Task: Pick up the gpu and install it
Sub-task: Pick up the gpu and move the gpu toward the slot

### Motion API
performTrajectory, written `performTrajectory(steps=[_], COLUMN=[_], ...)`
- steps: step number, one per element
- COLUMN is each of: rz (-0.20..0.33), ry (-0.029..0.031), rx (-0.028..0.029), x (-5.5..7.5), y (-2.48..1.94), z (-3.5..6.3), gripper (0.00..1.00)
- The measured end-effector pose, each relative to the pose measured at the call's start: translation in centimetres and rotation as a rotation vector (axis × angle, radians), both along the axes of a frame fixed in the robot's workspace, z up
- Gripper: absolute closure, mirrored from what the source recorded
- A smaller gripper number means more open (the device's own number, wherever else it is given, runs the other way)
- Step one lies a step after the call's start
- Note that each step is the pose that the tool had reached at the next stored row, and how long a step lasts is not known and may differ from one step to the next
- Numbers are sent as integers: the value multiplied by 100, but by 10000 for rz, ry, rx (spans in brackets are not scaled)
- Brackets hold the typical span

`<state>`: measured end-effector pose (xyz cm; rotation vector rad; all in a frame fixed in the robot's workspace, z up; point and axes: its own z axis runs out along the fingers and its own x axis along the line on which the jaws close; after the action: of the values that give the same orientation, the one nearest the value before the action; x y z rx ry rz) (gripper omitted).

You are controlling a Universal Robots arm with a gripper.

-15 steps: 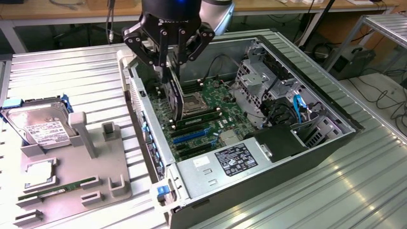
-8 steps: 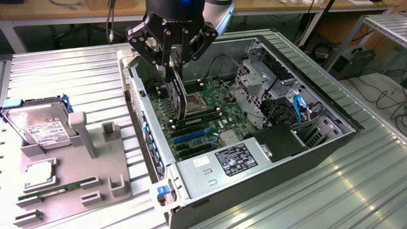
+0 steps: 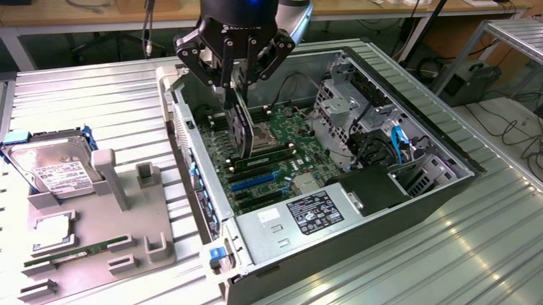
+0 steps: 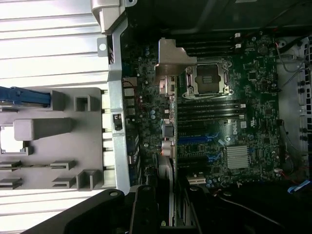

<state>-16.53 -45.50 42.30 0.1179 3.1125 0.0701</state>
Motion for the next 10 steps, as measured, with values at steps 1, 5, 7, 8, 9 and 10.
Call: performTrajectory(steps=[1, 5, 7, 8, 9, 10], rz=[1, 0, 0, 0, 0, 0], ry=[0, 0, 0, 0, 0, 0], rx=[0, 0, 0, 0, 1, 0], x=[7, 33, 46, 53, 71, 83], y=[0, 0, 0, 0, 0, 0], z=[0, 0, 0, 0, 0, 0], gripper=[74, 74, 74, 74, 74, 74])
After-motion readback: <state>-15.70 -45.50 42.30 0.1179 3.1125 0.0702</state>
